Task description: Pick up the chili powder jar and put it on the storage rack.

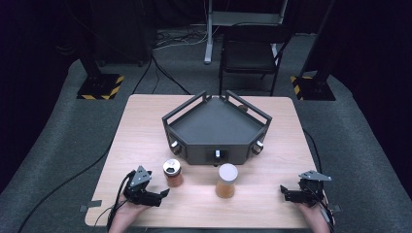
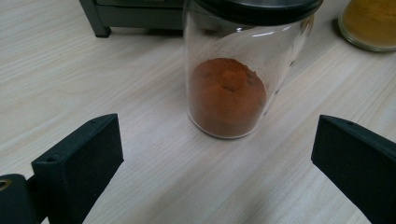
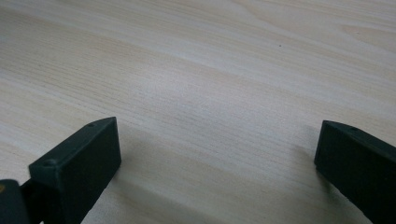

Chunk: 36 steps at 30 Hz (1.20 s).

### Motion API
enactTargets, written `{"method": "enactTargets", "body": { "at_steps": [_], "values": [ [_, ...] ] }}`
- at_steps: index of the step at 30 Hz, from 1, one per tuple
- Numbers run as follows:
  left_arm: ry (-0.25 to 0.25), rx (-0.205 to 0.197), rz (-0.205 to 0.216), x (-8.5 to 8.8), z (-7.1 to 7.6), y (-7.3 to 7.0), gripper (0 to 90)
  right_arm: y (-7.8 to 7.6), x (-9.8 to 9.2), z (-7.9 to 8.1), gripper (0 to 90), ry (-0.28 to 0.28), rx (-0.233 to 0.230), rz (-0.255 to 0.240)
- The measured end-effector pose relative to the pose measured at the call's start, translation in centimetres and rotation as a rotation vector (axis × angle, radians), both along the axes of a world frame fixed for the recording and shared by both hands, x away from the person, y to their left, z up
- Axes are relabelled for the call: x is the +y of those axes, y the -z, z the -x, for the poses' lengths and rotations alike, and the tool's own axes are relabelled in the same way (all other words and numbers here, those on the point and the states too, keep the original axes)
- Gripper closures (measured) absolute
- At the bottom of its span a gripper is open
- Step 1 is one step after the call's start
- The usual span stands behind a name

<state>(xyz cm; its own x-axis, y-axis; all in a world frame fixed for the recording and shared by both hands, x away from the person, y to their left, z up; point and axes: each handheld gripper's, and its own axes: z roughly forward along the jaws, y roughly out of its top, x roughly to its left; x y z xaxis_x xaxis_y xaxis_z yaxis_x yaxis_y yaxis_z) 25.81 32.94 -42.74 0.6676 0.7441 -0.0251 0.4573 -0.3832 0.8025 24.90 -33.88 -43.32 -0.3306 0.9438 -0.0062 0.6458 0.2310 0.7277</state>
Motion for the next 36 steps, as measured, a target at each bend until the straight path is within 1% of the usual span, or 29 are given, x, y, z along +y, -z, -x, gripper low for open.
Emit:
{"method": "enactTargets", "body": {
  "at_steps": [9,15,20,25,27,32,36],
  "values": [
    [0.01,-0.009,-0.025,-1.5,-0.1,0.3,2.6,0.0,0.0,0.0,0.0,-0.001,0.0,0.0],
    [0.002,-0.01,-0.036,-2.6,-0.2,0.6,3.1,0.0,0.0,0.0,0.0,-0.001,0.0,0.0],
    [-0.002,-0.023,-0.035,-3.1,-0.2,0.8,4.7,0.0,0.0,0.0,0.0,-0.001,0.0,0.0],
    [-0.01,-0.03,-0.043,-3.7,-0.4,0.9,6.2,0.0,0.1,0.0,0.0,-0.001,0.0,-0.001],
    [-0.012,-0.034,-0.037,-3.8,-0.5,1.0,7.2,0.0,0.0,0.0,0.0,-0.001,0.0,-0.001],
    [-0.012,-0.053,-0.026,-3.9,-0.5,1.2,11.1,0.0,0.0,0.0,0.0,-0.002,0.0,0.0],
    [-0.012,-0.053,-0.026,-4.1,-0.7,1.4,14.9,0.0,0.0,0.0,0.0,-0.003,0.0,0.0]
  ]
}}
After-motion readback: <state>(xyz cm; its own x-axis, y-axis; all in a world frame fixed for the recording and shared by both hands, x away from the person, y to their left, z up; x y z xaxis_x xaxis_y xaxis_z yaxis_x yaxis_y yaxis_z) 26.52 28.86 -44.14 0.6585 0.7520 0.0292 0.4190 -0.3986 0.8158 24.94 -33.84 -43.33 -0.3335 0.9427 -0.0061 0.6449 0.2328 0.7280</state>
